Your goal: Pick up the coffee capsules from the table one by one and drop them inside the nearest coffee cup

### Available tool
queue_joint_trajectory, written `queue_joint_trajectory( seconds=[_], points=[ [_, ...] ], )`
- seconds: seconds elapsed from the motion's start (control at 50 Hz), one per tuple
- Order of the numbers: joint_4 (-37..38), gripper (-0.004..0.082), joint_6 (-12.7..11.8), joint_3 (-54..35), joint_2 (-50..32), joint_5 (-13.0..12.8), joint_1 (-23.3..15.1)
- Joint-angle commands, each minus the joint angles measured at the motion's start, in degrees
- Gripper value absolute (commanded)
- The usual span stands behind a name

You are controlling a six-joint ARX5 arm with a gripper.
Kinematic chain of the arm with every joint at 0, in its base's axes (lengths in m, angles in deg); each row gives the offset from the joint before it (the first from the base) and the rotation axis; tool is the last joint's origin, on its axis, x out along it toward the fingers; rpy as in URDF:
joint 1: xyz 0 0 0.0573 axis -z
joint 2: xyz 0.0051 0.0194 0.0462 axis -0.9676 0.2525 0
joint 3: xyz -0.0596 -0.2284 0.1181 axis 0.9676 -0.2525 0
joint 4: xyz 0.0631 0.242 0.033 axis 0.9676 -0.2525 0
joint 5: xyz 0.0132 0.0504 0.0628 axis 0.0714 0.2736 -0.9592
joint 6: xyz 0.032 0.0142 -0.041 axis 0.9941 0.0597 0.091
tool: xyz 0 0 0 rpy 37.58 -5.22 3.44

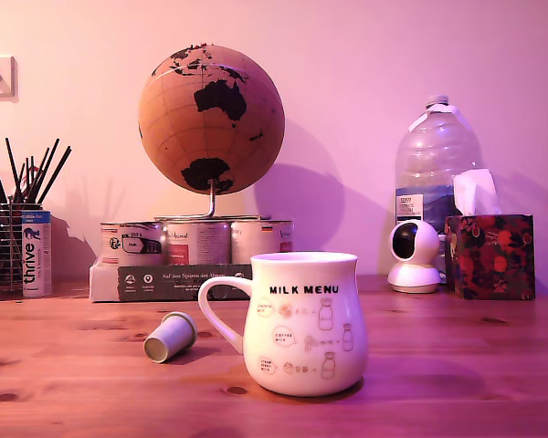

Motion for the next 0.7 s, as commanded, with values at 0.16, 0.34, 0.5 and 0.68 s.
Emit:
queue_joint_trajectory(
  seconds=[0.16, 0.34, 0.5, 0.68],
  points=[
    [-0.31, -0.0011, -0.24, -1.11, -0.9, 0.33, -0.22],
    [-0.28, -0.0011, -0.24, -1.11, -0.9, 0.59, -0.22],
    [-0.13, -0.0011, -2.32, -1.11, -0.9, 4.74, -0.22],
    [0.96, -0.0011, -5.31, -1.2, -0.39, 10.6, -0.22]
  ],
)
